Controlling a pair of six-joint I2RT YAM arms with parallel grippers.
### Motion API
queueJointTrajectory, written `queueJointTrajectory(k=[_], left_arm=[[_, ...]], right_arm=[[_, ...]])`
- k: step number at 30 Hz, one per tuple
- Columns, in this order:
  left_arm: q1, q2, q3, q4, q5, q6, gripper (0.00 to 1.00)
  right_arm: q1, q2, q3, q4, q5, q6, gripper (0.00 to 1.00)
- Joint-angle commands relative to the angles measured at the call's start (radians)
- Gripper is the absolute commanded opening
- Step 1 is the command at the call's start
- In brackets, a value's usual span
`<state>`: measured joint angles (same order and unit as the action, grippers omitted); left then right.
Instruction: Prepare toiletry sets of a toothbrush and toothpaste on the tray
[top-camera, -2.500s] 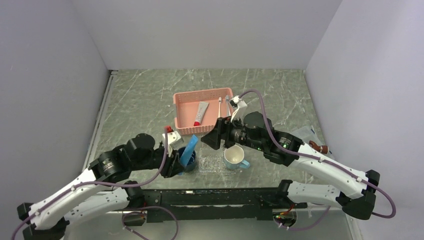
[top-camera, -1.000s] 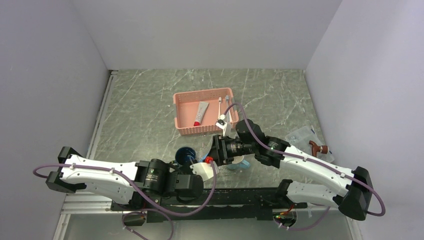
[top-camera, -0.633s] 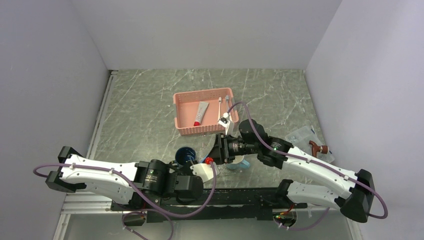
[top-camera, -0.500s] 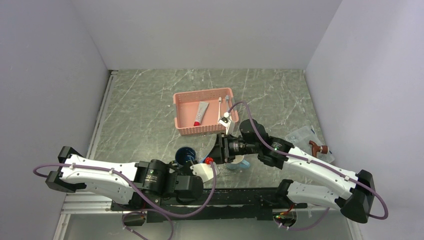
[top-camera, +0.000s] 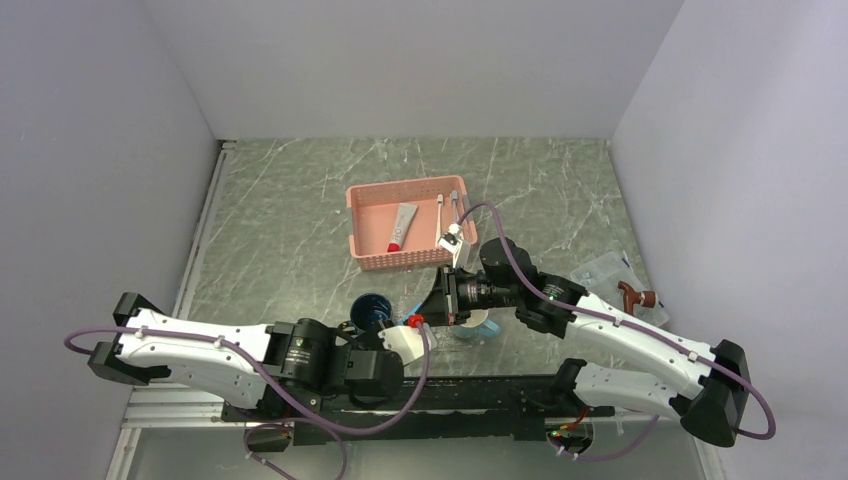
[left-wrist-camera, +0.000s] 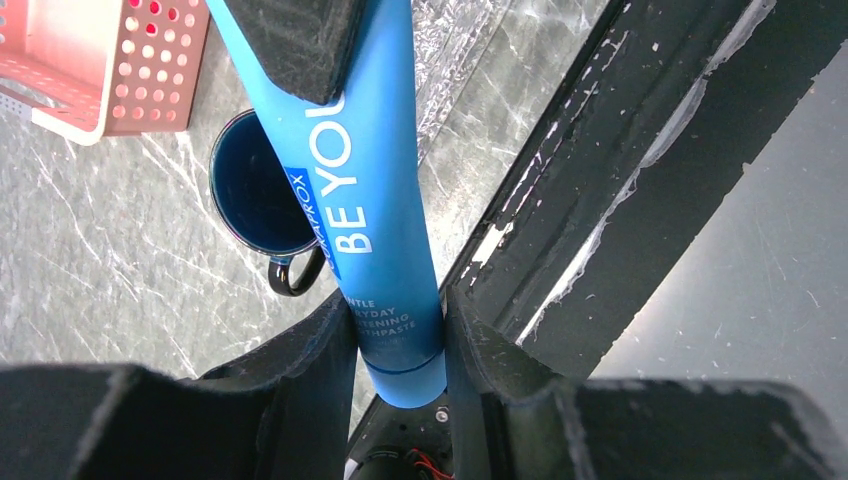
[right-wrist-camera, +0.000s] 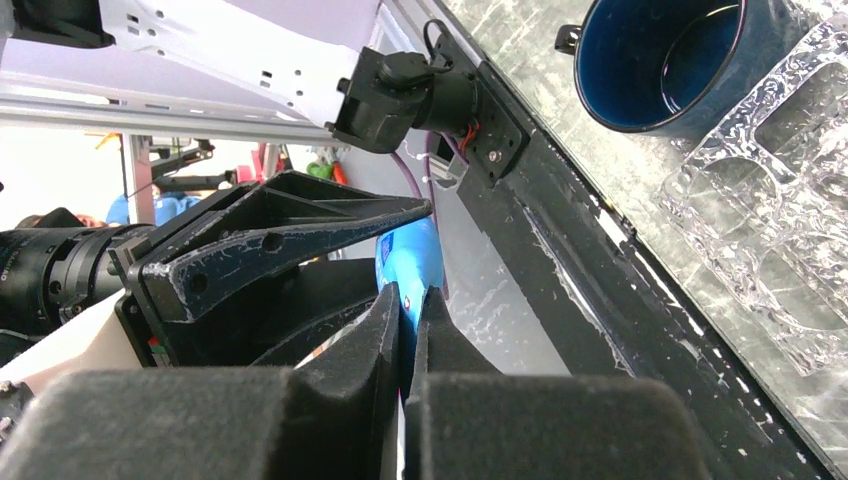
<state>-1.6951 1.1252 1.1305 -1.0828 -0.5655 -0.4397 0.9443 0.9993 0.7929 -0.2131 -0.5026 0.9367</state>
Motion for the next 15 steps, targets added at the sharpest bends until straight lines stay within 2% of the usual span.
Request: queueJointTrajectory(k=[1, 3, 5, 6, 11, 15], left_arm=[[-0.011, -0.041, -0.008, 0.057, -0.013, -0.003, 0.0], [-0.01, -0.048, -0.016, 0.074, -0.011, 0.0, 0.01], [-0.011, -0.055, -0.028, 0.089, -0.013, 0.001, 0.19], [-0.011, -0.059, -0.034, 0.096, -0.01, 0.002, 0.25], [-0.011, -0.081, -0.06, 0.134, 0.008, 0.023, 0.44], [-0.011, -0.113, -0.077, 0.165, 0.019, 0.043, 0.57]], right_arm=[[0.0, -0.012, -0.002, 0.071, -0.014, -0.008, 0.0], [0.0, -0.013, -0.005, 0.072, -0.013, -0.007, 0.0], [0.001, -0.018, -0.008, 0.071, -0.005, -0.006, 0.0], [0.0, -0.021, -0.01, 0.072, -0.001, -0.006, 0.0], [0.0, -0.035, 0.009, 0.047, 0.028, -0.026, 0.0], [-0.002, -0.031, 0.085, -0.074, 0.079, -0.101, 0.0]])
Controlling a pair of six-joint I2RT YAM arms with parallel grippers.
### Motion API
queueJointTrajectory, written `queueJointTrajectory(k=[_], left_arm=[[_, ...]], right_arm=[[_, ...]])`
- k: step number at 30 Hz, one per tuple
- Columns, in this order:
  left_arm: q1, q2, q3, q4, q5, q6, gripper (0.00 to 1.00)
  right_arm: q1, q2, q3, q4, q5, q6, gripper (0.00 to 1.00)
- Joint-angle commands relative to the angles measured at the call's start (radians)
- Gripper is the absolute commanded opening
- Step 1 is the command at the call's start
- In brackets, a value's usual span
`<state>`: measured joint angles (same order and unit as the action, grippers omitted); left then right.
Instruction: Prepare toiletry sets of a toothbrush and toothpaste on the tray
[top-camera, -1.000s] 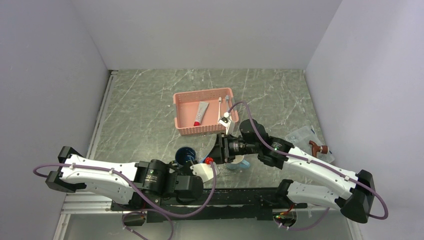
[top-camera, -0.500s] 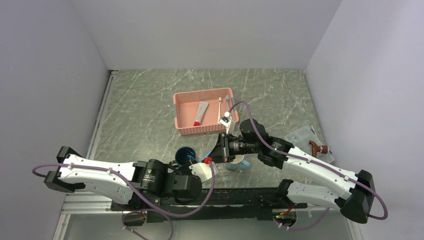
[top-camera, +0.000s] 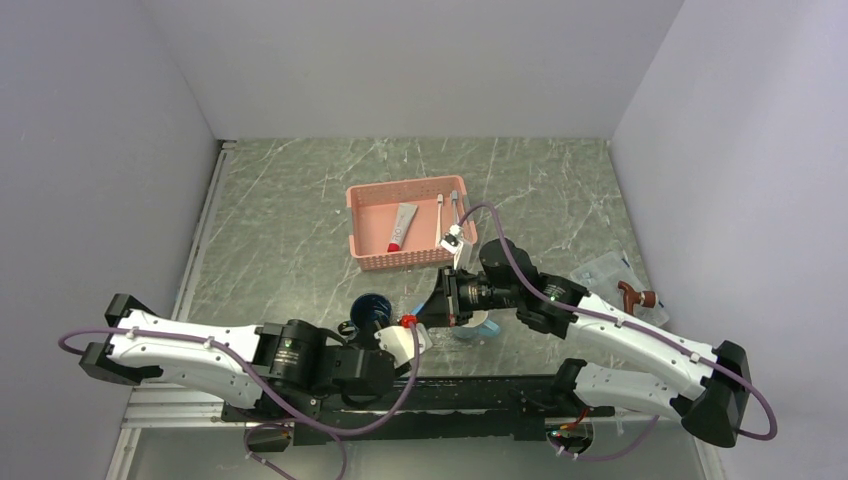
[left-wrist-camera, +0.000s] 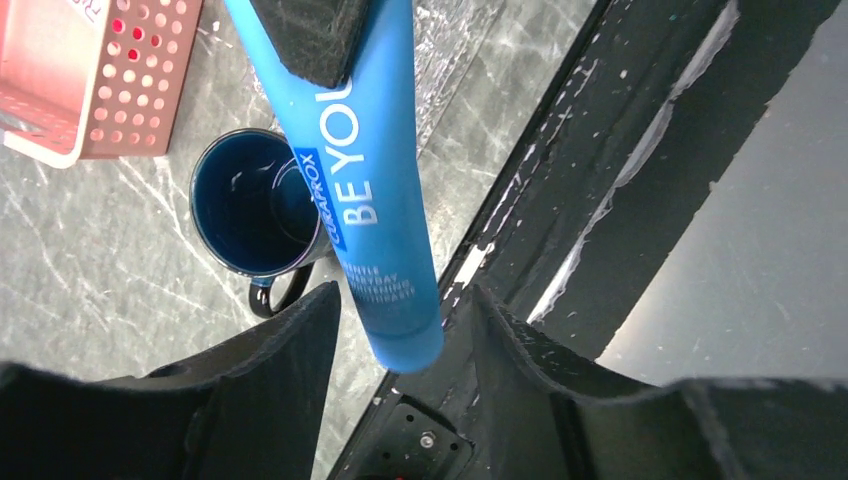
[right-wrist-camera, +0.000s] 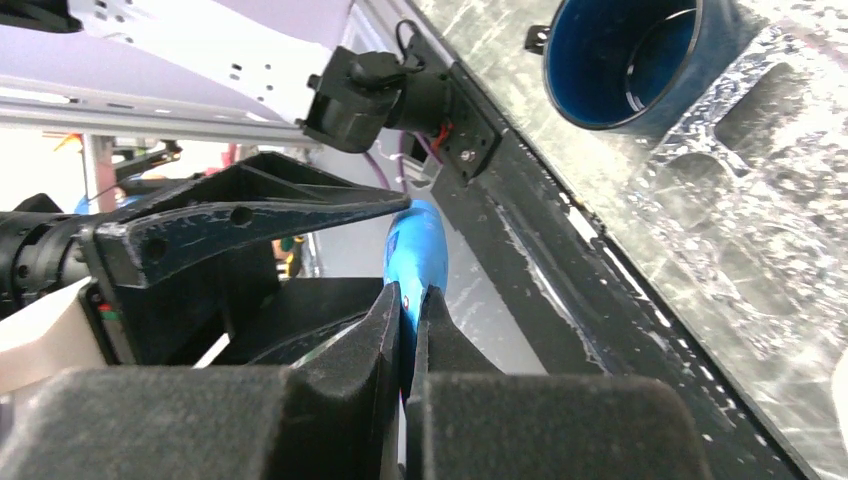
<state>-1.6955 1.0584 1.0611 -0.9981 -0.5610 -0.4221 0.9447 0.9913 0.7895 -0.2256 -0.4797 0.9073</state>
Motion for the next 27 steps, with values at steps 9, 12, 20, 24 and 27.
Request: queueJointTrajectory(k=[9, 12, 20, 24, 27], left_arm=[[-0.009, -0.193, -0.044, 0.17, 0.027, 0.06, 0.83], [-0.009, -0.242, -0.061, 0.182, 0.012, 0.052, 0.86], [-0.009, -0.361, -0.11, 0.164, -0.069, -0.024, 0.94], [-0.007, -0.406, -0.121, 0.137, -0.116, -0.072, 0.99], [-0.004, -0.431, -0.125, 0.128, -0.135, -0.079, 0.99]], right_arm=[[-0.001, -0.003, 0.215, -0.24, 0.144, -0.182, 0.0], [-0.001, 0.007, 0.272, -0.315, 0.192, -0.229, 0.0], [-0.001, 0.058, 0.432, -0.495, 0.327, -0.358, 0.0], [0.001, 0.12, 0.544, -0.609, 0.407, -0.434, 0.0], [0.0, 0.164, 0.611, -0.66, 0.446, -0.486, 0.0]])
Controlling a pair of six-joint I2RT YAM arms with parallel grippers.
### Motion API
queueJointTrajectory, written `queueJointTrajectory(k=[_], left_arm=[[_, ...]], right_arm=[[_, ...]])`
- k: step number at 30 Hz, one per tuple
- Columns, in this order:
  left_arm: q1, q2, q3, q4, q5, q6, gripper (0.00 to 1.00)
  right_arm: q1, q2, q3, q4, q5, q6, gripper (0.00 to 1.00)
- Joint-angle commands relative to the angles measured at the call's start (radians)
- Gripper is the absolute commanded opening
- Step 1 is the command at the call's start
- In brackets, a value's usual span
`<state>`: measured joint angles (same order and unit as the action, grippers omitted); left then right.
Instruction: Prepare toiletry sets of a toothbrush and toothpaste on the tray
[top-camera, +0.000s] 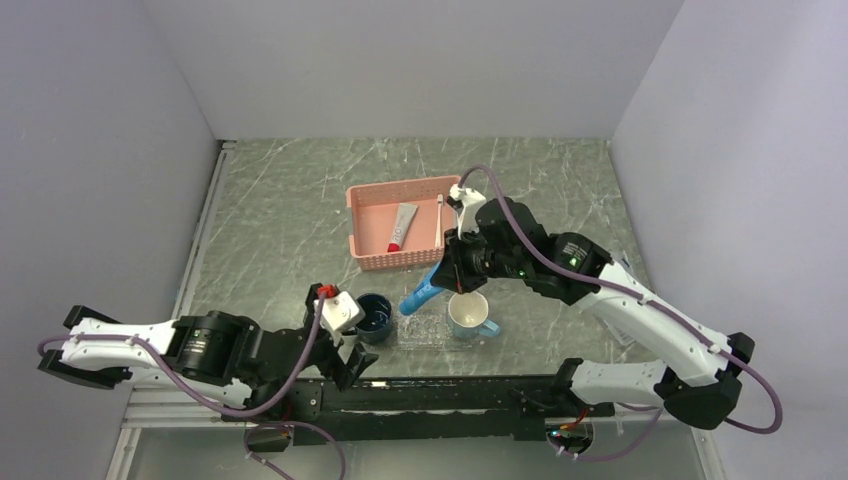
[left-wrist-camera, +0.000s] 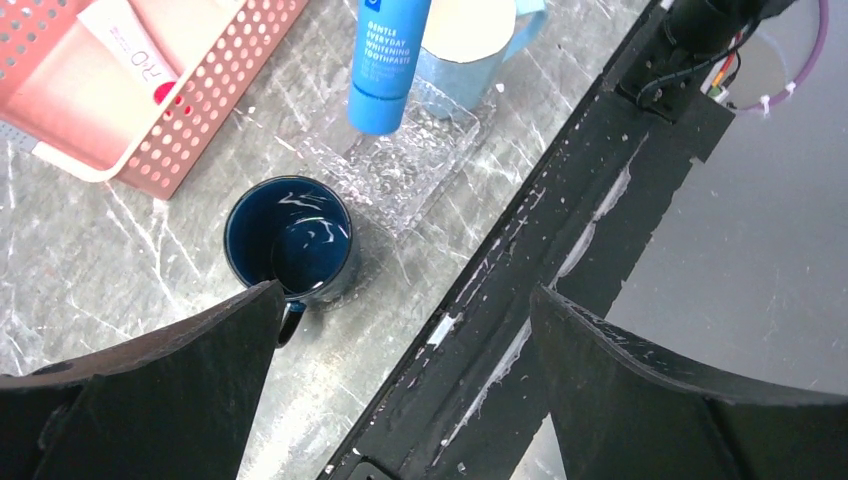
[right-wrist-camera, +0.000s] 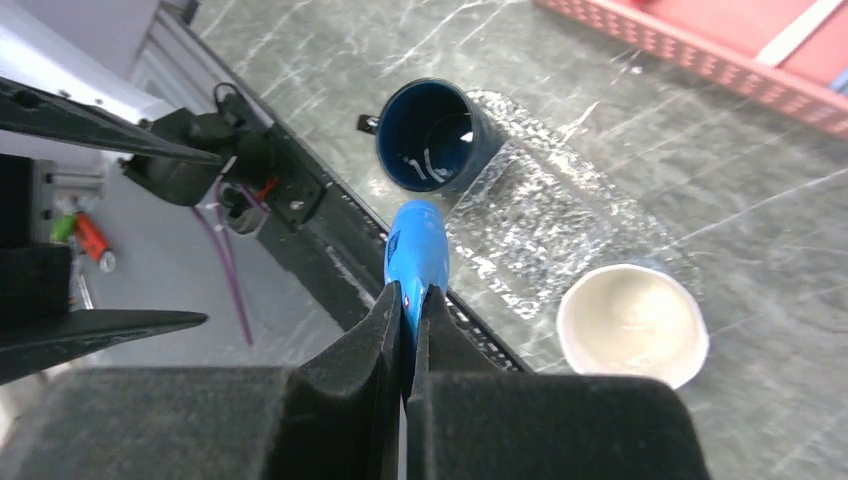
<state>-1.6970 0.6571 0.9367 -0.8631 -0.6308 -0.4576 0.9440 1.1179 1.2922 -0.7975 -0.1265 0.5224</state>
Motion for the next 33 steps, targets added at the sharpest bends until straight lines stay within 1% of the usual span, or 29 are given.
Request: queueJointTrajectory(k=[1, 4, 7, 12, 16, 19, 22, 25, 29, 33], left_arm=[[0.001, -0.036, -0.002, -0.011, -0.071, -0.046, 0.99], [0.017, -0.058, -0.013, -0.012, -0.083, -0.041, 0.99], [0.06, -0.096, -0.03, 0.006, -0.056, -0.015, 1.0], [0.194, -0.145, -0.078, 0.064, 0.049, 0.058, 0.99], [0.291, -0.137, -0.096, 0.084, 0.109, 0.079, 0.99], [0.325, -0.11, -0.078, 0.063, 0.081, 0.057, 0.99], [0.381, -0.087, -0.055, 0.017, 0.047, 0.015, 0.99], [0.444, -0.109, -0.058, 0.004, 0.042, 0.007, 0.99], [0.494, -0.129, -0.066, 0.0, 0.047, 0.01, 1.0], [0.541, -0.116, -0.078, 0.006, 0.08, 0.012, 0.99]], right_arm=[[0.002, 0.056, 0.124, -0.104, 0.103, -0.117, 0.0], [0.006, 0.106, 0.174, -0.146, 0.159, -0.152, 0.0], [0.024, 0.161, 0.226, -0.189, 0.238, -0.183, 0.0], [0.073, 0.232, 0.275, -0.219, 0.318, -0.202, 0.0], [0.104, 0.274, 0.299, -0.235, 0.375, -0.199, 0.0], [0.119, 0.295, 0.299, -0.234, 0.403, -0.195, 0.0], [0.139, 0.324, 0.3, -0.244, 0.429, -0.186, 0.0], [0.158, 0.336, 0.292, -0.238, 0.449, -0.177, 0.0], [0.173, 0.345, 0.284, -0.234, 0.458, -0.166, 0.0], [0.187, 0.346, 0.263, -0.224, 0.465, -0.154, 0.0]])
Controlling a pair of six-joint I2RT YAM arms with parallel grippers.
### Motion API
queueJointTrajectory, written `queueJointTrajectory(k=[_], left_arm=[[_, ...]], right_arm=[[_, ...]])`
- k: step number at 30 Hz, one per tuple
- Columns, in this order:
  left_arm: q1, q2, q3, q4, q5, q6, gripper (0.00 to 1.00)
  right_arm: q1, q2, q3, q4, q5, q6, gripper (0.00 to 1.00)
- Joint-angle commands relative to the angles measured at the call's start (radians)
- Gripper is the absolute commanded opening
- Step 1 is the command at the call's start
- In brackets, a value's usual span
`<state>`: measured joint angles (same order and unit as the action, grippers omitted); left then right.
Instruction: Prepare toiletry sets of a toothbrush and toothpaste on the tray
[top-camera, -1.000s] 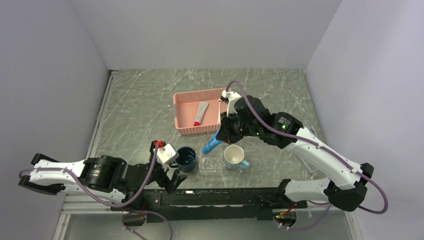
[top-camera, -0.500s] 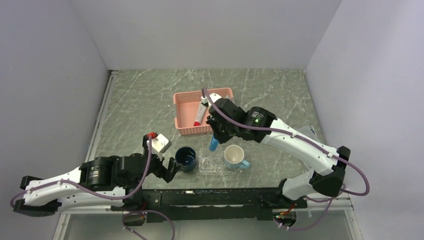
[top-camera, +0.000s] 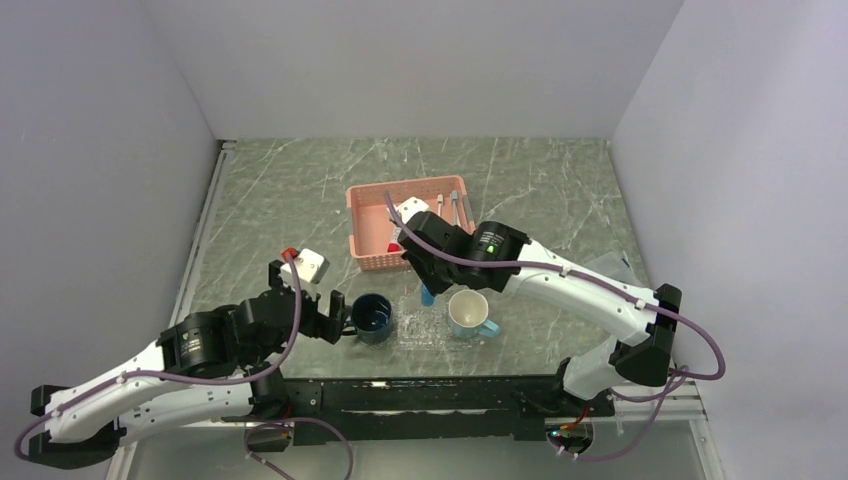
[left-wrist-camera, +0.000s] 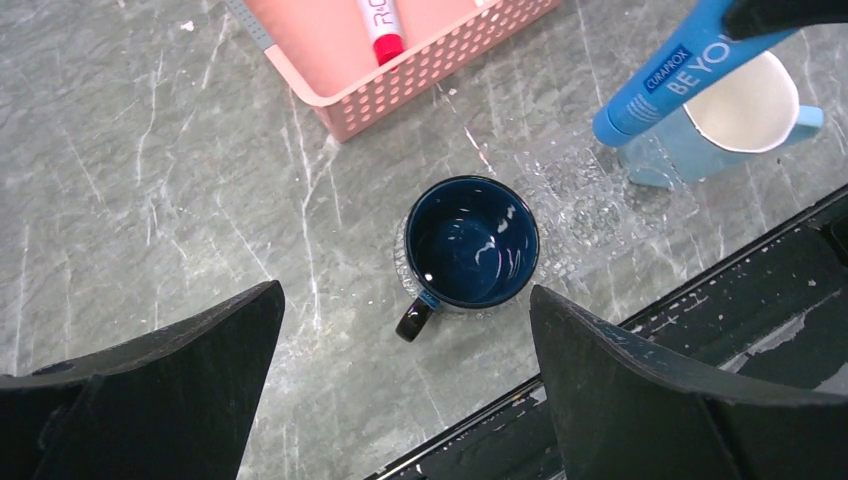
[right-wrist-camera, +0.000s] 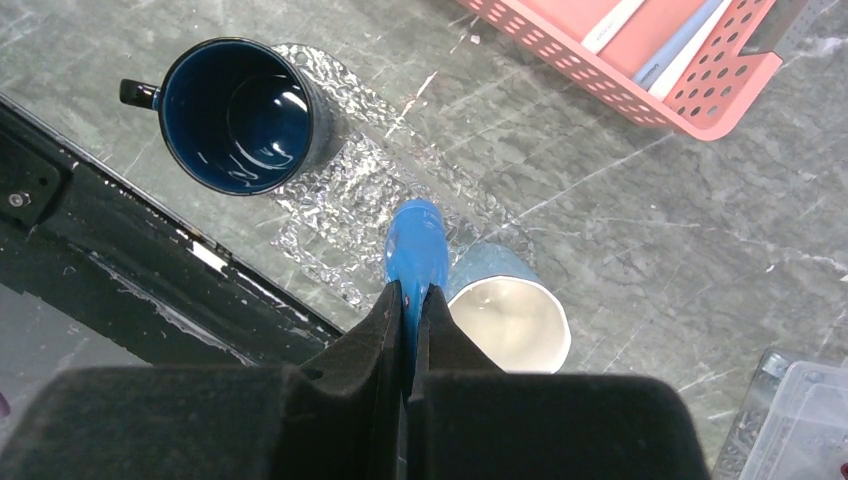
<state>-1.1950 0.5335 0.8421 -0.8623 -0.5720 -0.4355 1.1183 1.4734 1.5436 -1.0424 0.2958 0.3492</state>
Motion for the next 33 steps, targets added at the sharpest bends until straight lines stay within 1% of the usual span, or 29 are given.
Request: queueJointTrajectory(k=[1, 4, 6, 9, 14, 25, 33], left_arm=[[0.056, 0.013, 0.014, 0.006, 0.026, -0.01, 0.99], [0.13, 0.031, 0.004, 0.022, 0.065, 0.003, 0.99], [0.19, 0.04, 0.0, 0.042, 0.133, 0.021, 0.99], [0.273, 0.047, -0.006, 0.072, 0.192, 0.04, 0.99], [0.346, 0.034, -0.025, 0.114, 0.231, 0.055, 0.99], [0.359, -0.007, -0.041, 0.098, 0.231, 0.06, 0.99], [0.358, -0.006, -0.041, 0.097, 0.233, 0.059, 0.99]], right_arm=[[0.015, -0.011, 0.005, 0.024, 0.043, 0.022, 0.0], [0.021, -0.014, -0.01, 0.027, 0.049, 0.031, 0.0], [0.024, -0.017, -0.019, 0.03, 0.056, 0.038, 0.0], [0.029, -0.024, -0.033, 0.037, 0.06, 0.047, 0.0], [0.037, -0.035, -0.066, 0.062, 0.061, 0.061, 0.0], [0.038, -0.038, -0.107, 0.102, 0.076, 0.065, 0.0], [0.038, -0.042, -0.164, 0.156, 0.081, 0.081, 0.0]])
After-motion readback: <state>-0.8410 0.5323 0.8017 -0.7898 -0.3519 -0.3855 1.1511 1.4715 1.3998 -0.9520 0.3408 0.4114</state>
